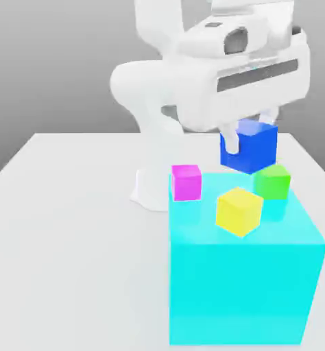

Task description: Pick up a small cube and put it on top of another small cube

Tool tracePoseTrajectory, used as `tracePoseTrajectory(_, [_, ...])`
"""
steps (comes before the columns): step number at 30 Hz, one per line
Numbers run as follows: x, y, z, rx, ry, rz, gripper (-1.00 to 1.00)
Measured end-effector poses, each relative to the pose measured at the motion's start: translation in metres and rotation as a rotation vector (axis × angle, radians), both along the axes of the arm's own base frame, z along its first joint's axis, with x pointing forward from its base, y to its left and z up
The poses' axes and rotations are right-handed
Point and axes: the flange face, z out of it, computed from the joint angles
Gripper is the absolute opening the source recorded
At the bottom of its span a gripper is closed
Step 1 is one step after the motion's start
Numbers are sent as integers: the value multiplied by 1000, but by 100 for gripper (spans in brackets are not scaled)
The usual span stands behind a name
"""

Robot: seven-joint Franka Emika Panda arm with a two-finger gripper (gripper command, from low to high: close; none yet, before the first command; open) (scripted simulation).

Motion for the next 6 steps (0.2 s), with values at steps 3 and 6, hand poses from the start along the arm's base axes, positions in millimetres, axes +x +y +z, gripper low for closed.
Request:
tracePoseTrajectory(3, [-2, 1, -41, -10, 3, 1, 100])
tracePoseTrajectory(6, [-2, 1, -41, -10, 3, 1, 100])
